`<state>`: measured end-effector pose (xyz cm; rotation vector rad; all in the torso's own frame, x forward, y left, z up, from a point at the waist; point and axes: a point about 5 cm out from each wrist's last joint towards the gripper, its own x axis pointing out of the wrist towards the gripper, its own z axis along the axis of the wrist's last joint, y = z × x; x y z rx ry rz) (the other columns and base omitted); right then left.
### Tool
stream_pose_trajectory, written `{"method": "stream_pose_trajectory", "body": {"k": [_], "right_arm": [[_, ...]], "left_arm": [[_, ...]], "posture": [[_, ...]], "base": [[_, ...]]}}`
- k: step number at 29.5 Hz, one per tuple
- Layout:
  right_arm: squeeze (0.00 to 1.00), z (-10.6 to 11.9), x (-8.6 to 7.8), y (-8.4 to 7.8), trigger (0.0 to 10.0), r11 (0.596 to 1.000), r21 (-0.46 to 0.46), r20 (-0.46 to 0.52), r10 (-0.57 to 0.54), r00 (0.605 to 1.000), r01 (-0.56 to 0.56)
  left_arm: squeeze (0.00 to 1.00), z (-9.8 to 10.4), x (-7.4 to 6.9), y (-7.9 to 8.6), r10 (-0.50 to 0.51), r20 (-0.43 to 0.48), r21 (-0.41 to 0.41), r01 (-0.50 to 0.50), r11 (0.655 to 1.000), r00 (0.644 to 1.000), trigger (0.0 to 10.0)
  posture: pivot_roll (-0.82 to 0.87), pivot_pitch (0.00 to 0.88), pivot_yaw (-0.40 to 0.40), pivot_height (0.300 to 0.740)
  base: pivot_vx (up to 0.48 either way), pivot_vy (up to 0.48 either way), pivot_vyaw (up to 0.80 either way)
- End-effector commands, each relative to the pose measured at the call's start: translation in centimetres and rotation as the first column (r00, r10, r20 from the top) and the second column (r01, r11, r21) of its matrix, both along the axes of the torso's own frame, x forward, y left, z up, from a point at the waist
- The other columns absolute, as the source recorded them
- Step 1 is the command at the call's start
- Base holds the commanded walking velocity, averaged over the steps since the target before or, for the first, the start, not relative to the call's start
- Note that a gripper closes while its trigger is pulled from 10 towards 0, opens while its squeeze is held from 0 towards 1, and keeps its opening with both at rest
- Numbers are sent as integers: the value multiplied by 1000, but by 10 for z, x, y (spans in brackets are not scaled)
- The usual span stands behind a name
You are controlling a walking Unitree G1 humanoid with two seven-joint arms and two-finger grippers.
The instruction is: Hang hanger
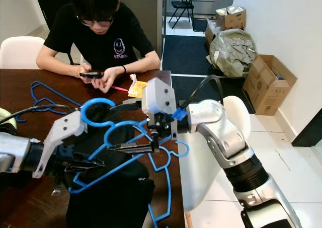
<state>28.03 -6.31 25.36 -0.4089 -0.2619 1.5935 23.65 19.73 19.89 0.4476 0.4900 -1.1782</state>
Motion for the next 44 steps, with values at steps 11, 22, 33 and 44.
{"method": "stream_pose_trajectory", "body": {"k": [11,22,33,44], "right_arm": [[0,-34,-1,-12,10000,956,-292,-38,-37,999,25],[0,-36,0,-5,0,962,-272,-53,-45,998,29],[0,-29,-5,0,0,979,-203,-82,-2,997,-15],[0,-28,6,3,10000,977,-198,-37,-87,995,78]], "left_arm": [[0,7,6,3,-26,69,151,15,988,997,10000],[0,6,8,0,-42,73,167,30,986,996,10000],[0,1,8,-3,-58,69,176,45,983,996,10000],[0,-2,8,-5,-75,63,198,62,978,995,10000]], "posture": [[117,0,-7,740],[119,0,-9,740],[118,0,-8,740],[123,0,-5,740]], "base": [[0,0,0],[0,0,0],[0,0,0],[0,0,0]]}}
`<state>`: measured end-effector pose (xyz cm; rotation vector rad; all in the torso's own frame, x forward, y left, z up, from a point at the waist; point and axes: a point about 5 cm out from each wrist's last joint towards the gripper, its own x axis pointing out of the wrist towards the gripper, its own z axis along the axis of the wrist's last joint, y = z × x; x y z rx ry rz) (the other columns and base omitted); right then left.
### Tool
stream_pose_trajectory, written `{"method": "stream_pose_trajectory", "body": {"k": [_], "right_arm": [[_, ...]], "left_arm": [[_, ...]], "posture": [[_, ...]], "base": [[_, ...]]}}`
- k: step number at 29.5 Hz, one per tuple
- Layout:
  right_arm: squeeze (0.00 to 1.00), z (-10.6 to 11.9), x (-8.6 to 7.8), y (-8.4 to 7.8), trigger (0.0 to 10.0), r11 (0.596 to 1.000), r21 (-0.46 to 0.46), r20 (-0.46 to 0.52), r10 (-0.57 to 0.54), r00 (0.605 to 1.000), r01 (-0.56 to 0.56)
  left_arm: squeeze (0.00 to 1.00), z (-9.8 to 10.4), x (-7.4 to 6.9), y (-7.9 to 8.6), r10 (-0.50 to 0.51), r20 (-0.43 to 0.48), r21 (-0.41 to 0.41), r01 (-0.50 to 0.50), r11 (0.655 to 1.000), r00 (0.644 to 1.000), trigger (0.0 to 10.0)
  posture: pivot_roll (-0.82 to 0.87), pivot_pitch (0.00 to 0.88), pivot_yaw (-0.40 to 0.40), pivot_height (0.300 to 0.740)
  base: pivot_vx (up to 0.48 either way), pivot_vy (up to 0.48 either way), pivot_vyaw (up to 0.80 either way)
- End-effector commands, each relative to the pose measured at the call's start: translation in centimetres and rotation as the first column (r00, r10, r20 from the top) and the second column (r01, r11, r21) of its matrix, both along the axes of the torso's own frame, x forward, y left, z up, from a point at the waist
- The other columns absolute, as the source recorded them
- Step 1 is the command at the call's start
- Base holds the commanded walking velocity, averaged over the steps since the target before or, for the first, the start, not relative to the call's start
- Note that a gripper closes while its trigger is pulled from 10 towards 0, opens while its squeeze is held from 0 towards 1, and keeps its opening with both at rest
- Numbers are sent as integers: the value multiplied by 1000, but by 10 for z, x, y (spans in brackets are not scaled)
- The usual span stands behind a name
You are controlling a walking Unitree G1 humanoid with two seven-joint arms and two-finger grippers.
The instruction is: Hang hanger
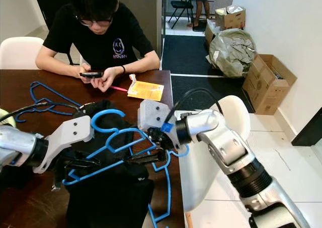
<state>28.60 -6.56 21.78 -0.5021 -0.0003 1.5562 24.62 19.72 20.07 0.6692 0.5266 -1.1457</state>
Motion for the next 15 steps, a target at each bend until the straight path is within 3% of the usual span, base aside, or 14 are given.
{"method": "stream_pose_trajectory", "body": {"k": [1,4,6,7,15], "right_arm": [[1000,11,2,4,10000,1000,26,48,2,999,-3],[1000,16,4,3,10000,999,48,76,-25,997,22],[945,19,5,2,10000,998,49,98,-36,995,31],[0,21,6,2,10000,998,49,109,-43,993,38],[0,20,1,9,10000,1000,-10,96,-6,995,7]], "left_arm": [[0,-5,-1,-4,-30,-15,15,30,999,999,10000],[0,-5,-1,-3,-27,-14,20,27,999,1000,10000],[0,-5,-1,-3,-25,-13,24,25,999,1000,10000],[0,-5,-1,-2,-24,-14,26,24,999,1000,10000],[0,-6,0,-3,-27,-12,29,27,999,1000,10000]], "posture": [[124,0,-4,740],[124,0,-4,740],[120,0,-1,740],[121,0,-3,740],[118,0,-2,740]], "base": [[0,0,0],[0,0,0],[0,0,0],[0,0,0],[0,0,0]]}}
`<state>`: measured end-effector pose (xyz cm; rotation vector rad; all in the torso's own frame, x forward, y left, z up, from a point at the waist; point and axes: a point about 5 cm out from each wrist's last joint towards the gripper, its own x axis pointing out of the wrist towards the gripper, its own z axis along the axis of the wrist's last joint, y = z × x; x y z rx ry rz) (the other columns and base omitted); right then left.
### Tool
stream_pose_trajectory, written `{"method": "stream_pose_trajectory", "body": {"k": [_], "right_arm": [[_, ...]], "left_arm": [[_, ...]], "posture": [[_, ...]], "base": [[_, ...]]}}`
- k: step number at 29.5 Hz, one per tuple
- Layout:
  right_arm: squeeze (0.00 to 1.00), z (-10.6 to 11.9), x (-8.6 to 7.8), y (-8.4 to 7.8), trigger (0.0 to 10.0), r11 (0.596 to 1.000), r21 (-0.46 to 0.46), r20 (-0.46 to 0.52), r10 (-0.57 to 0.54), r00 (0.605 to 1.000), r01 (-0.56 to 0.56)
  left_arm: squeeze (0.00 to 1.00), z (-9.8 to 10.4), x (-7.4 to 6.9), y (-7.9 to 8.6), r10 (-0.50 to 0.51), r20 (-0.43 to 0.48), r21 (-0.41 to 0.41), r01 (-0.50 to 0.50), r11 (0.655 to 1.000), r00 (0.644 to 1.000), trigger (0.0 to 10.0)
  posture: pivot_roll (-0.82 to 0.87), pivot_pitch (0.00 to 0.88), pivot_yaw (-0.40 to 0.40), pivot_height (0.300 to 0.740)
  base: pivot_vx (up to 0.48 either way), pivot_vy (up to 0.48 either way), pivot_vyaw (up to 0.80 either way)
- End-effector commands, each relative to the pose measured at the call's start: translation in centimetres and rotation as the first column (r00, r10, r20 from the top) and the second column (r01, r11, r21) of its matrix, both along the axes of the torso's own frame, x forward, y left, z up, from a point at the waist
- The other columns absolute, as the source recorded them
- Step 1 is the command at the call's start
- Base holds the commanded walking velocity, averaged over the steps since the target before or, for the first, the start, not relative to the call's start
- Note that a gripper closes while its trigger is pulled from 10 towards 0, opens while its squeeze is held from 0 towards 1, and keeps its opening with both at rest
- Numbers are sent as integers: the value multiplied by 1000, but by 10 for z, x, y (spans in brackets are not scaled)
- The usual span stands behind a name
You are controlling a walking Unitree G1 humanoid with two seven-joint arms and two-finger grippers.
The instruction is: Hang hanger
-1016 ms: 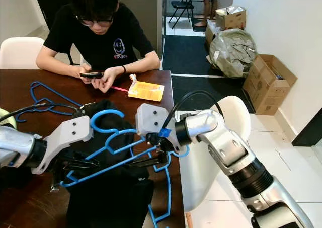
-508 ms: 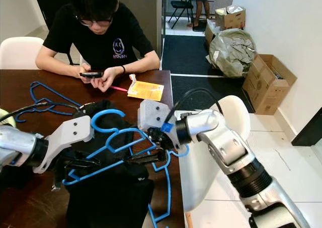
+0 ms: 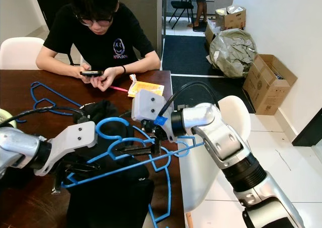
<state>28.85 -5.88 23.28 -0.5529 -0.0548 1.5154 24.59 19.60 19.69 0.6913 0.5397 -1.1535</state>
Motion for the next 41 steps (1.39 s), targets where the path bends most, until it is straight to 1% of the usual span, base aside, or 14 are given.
{"method": "stream_pose_trajectory", "body": {"k": [1,4,5,9,10,15,18,24,34,36,38,39,40,41], "right_arm": [[0,-2,-5,5,10000,997,-69,10,28,1000,-27],[0,-20,-12,7,10000,982,-180,-29,58,998,-62],[0,-23,-11,7,9059,979,-194,-38,49,998,-55],[0,-25,-11,8,9059,978,-201,-43,40,998,-48],[0,-26,-9,10,0,981,-192,-49,20,999,-29],[0,-26,-5,18,0,989,-148,-76,-17,997,6],[0,-25,-4,18,0,989,-145,-80,-29,996,17],[0,-26,-4,17,0,987,-160,-77,-32,997,19],[0,-30,-3,14,0,978,-205,-46,-38,998,28],[0,-30,-1,14,0,978,-208,-39,-45,998,36],[0,-30,-1,14,0,978,-208,-39,-45,998,36],[0,-31,0,13,0,977,-209,-37,-49,998,41],[0,-31,0,13,0,977,-209,-37,-49,998,41],[0,-31,1,13,0,977,-209,-35,-55,998,47]], "left_arm": [[0,-3,1,-2,-15,-8,7,15,1000,1000,10000],[0,-2,1,-3,-16,-6,8,16,1000,1000,10000],[0,-2,1,-3,-16,-6,8,16,1000,1000,10000],[0,-2,1,-3,-16,-5,8,16,1000,1000,10000],[0,-3,1,-3,-16,-5,6,16,1000,1000,10000],[0,-4,2,-5,-15,-2,1,15,1000,1000,10000],[0,-4,2,-6,-18,-3,1,18,1000,1000,10000],[0,-5,2,-6,-19,0,7,19,1000,1000,10000],[0,-5,5,-6,-19,12,14,19,1000,1000,10000],[0,-5,7,-7,-8,26,-22,9,1000,1000,10000],[0,-5,7,-7,-8,26,-22,9,1000,1000,10000],[1000,-4,8,-8,0,31,-50,2,999,1000,10000],[1000,-4,8,-8,0,31,-50,2,999,1000,10000],[1000,-3,9,-9,9,37,-72,-7,997,999,10000]], "posture": [[118,0,-3,740],[118,0,-3,740],[117,0,-1,740],[117,0,-1,740],[117,0,-3,740],[113,0,-3,740],[113,0,-3,740],[108,0,-2,740],[108,0,-4,740],[109,0,-4,740],[109,0,-4,740],[112,0,-5,740],[112,0,-5,740],[115,0,-4,740]], "base": [[0,0,0],[0,0,0],[0,0,0],[0,0,0],[0,0,0],[0,0,0],[0,0,0],[0,0,0],[0,0,0],[0,0,0],[0,0,0],[0,0,0],[0,0,0],[0,0,0]]}}
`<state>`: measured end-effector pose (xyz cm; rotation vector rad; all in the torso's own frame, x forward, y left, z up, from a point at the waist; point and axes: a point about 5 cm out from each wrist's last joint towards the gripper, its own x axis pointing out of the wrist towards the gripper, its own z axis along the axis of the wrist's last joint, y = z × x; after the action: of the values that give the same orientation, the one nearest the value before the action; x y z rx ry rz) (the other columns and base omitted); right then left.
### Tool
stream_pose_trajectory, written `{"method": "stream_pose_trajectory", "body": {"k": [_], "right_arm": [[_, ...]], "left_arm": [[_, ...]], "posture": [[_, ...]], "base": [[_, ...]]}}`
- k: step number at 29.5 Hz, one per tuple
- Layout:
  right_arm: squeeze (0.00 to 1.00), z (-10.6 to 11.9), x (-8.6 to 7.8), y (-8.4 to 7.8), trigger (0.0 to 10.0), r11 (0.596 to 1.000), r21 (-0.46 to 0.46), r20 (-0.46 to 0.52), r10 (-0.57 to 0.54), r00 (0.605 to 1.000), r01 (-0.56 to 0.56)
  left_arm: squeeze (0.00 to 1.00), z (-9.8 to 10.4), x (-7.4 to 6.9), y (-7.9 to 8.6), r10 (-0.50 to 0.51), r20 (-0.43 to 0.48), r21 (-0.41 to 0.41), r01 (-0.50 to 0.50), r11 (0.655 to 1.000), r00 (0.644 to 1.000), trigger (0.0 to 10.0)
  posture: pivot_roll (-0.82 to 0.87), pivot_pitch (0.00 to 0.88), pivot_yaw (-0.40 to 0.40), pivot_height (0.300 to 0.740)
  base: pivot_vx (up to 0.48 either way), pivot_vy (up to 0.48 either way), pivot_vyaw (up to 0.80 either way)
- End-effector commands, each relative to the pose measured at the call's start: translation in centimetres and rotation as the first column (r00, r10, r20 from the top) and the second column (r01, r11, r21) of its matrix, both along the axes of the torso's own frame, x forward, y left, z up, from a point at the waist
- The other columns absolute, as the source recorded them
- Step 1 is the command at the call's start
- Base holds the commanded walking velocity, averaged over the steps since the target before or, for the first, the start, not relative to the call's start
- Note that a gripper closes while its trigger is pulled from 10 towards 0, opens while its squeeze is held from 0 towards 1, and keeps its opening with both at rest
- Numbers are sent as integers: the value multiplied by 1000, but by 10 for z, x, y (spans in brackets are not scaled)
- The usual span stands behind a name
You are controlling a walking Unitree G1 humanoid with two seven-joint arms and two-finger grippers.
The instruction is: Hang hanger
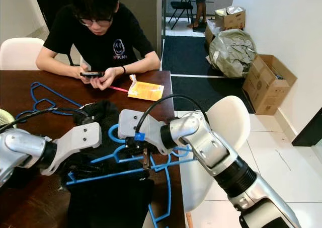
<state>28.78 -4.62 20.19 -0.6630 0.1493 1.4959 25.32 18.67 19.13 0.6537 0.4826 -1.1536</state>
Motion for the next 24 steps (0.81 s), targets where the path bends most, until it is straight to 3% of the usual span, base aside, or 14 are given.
{"method": "stream_pose_trajectory", "body": {"k": [1,9,11,12,13,15,16,17,19,20,21,22,23,24], "right_arm": [[0,-1,2,0,0,1000,-11,15,-8,1000,8],[0,1,7,-4,0,998,44,2,-51,999,51],[0,2,12,-9,0,992,98,-23,-83,996,85],[0,4,19,-15,0,976,163,-58,-137,989,145],[0,4,19,-15,0,976,163,-58,-137,989,145],[0,5,29,-24,0,949,218,-85,-212,974,226],[0,5,29,-24,0,949,218,-85,-212,974,226],[0,8,37,-32,0,918,269,-107,-271,957,290],[0,8,37,-32,0,918,269,-107,-271,957,290],[0,12,49,-45,0,856,349,-139,-356,924,382],[0,16,62,-61,0,749,424,-201,-471,859,510],[0,17,71,-71,0,665,462,-252,-535,806,586],[0,17,71,-71,0,665,462,-252,-535,806,586],[0,13,77,-83,980,576,482,-298,-601,742,660]], "left_arm": [[1000,4,4,0,20,23,-42,-19,999,1000,10000],[1000,25,-4,5,51,19,-210,-45,977,999,10000],[1000,40,-1,16,135,77,-290,-107,951,988,10000],[1000,55,3,31,245,148,-374,-175,911,958,10000],[1000,55,3,31,245,148,-374,-175,911,958,10000],[1000,71,11,50,410,212,-496,-265,827,887,10000],[1000,71,11,50,410,212,-496,-265,827,887,10000],[1000,81,17,65,554,225,-597,-336,729,802,10000],[1000,81,17,65,554,225,-597,-336,729,802,10000],[1000,88,21,84,724,229,-713,-394,580,651,10000],[1000,82,21,97,842,183,-793,-430,431,508,10000],[1000,76,19,105,900,137,-831,-446,332,415,10000],[1000,76,19,105,900,137,-831,-446,332,415,10000],[0,59,17,105,931,86,-843,-472,258,355,10000]], "posture": [[115,0,-4,740],[121,0,-3,740],[125,0,-4,740],[137,0,-7,740],[137,0,-7,740],[141,0,-11,740],[141,0,-11,740],[145,0,-12,740],[145,0,-12,740],[153,0,-17,740],[158,0,-23,740],[158,0,-23,740],[158,0,-23,740],[166,0,-34,740]], "base": [[0,0,0],[0,0,0],[0,0,0],[0,0,0],[0,0,0],[0,0,0],[0,0,0],[0,0,0],[0,0,0],[0,0,0],[0,0,0],[0,0,0],[0,0,0],[0,0,0]]}}
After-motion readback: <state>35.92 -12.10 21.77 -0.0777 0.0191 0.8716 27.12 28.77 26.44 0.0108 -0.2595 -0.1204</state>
